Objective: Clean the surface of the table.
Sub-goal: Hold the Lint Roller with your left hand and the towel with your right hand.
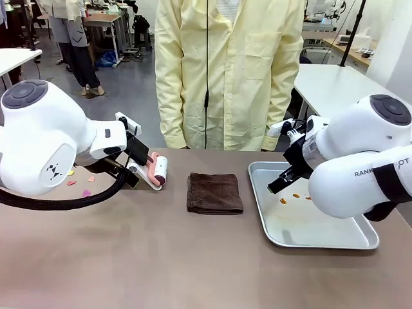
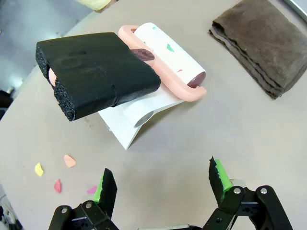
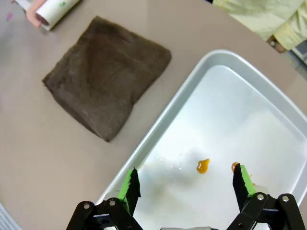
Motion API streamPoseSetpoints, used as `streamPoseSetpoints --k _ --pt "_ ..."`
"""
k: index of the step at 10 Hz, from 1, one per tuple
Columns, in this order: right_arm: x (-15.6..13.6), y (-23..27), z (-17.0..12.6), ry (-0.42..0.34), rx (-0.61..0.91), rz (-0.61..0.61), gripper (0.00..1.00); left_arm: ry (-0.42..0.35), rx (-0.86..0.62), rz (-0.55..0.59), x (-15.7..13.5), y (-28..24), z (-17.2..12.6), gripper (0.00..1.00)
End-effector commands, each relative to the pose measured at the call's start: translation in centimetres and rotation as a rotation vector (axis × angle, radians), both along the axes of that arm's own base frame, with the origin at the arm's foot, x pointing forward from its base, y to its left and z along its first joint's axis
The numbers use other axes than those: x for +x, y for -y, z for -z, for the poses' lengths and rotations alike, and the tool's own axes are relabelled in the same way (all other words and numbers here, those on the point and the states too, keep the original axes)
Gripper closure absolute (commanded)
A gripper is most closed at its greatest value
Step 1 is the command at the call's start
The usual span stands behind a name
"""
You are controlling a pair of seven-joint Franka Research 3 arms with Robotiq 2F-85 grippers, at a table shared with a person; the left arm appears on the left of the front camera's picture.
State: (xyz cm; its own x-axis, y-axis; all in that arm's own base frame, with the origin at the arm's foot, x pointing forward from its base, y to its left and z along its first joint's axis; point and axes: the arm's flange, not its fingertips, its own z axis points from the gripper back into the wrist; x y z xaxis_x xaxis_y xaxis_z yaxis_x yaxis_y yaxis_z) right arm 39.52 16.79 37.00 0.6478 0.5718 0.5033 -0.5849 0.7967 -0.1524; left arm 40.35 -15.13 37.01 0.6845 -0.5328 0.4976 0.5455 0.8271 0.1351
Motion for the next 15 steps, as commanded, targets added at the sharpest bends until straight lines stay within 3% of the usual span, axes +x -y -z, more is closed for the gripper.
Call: streamPoseSetpoints --k 1,3,4,5,6,7,8,9,10,12,15 --pt "0.0 0.0 0.0 0.0 0.001 0.0 0.0 0.0 0.0 0.001 0.0 0.0 0.0 0.0" --pt "0.0 0.0 0.0 0.0 0.0 0.0 0.0 0.0 0.0 0.0 0.0 0.0 0.0 0.0" --pt "-1.0 -0.1 -1.3 -0.12 -0.003 0.048 0.0 -0.08 -0.1 -0.006 -1.7 -0.5 -2.0 0.0" --pt "-2.0 -0.1 -3.1 -0.271 0.07 0.12 0.0 -0.166 -0.149 -0.075 -2.9 -0.8 -3.4 0.0" --pt "-2.9 -0.1 -5.0 -0.355 0.15 0.257 0.0 -0.246 -0.243 -0.175 -3.9 -1.0 -4.8 0.0" --pt "-3.7 0.6 -6.8 -0.406 0.242 0.339 0.0 -0.352 -0.294 -0.279 -4.7 -1.7 -5.6 0.0" --pt "-4.5 1.7 -8.5 -0.437 0.352 0.387 0.0 -0.407 -0.354 -0.341 -5.1 -3.1 -6.4 0.0" --pt "-5.7 3.3 -10.3 -0.451 0.496 0.408 0.0 -0.463 -0.434 -0.346 -5.6 -3.9 -7.5 0.0" --pt "-6.9 5.4 -11.9 -0.44 0.631 0.431 0.0 -0.474 -0.57 -0.307 -6.1 -6.0 -8.9 0.0" --pt "-8.9 11.3 -13.3 -0.412 0.903 0.479 0.0 -0.415 -0.874 -0.355 -7.4 -12.6 -11.1 0.0" --pt "-10.9 21.3 -11.1 -0.417 1.233 0.594 0.0 -0.285 -1.213 -0.483 -11.1 -24.0 -9.3 0.0"
